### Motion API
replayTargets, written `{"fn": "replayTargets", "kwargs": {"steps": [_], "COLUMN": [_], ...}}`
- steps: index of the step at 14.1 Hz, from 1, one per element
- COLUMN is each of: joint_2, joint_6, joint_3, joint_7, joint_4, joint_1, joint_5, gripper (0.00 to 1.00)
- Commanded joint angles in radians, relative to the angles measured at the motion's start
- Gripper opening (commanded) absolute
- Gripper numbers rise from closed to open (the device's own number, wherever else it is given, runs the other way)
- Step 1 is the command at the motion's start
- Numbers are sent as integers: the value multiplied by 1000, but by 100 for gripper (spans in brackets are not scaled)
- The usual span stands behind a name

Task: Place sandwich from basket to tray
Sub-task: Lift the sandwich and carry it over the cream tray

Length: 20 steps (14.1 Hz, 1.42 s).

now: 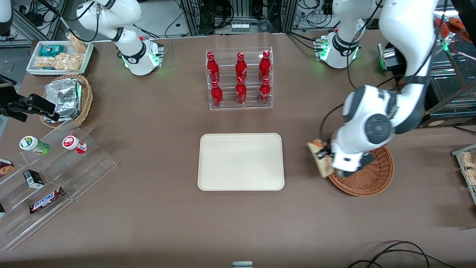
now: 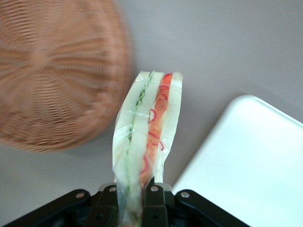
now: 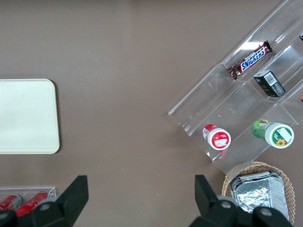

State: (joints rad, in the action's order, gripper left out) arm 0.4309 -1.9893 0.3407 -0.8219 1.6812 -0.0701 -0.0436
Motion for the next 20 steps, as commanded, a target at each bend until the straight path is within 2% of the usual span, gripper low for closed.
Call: {"fn": "replayTargets", "kwargs": {"steps": [1, 4, 8, 11, 20], "joint_2": [133, 204, 284, 331, 390], "joint_6": [11, -26, -210, -246, -249], "joint_3": [60, 61, 61, 58, 47], "joint_7": [18, -42, -83, -105, -191], "joint_4": [-159, -210, -230, -270, -321], "joint_1": [-86, -181, -283, -350, -369], "joint_5": [-155, -168, -176, -177, -197], "gripper": [9, 6, 6, 6, 11]}}
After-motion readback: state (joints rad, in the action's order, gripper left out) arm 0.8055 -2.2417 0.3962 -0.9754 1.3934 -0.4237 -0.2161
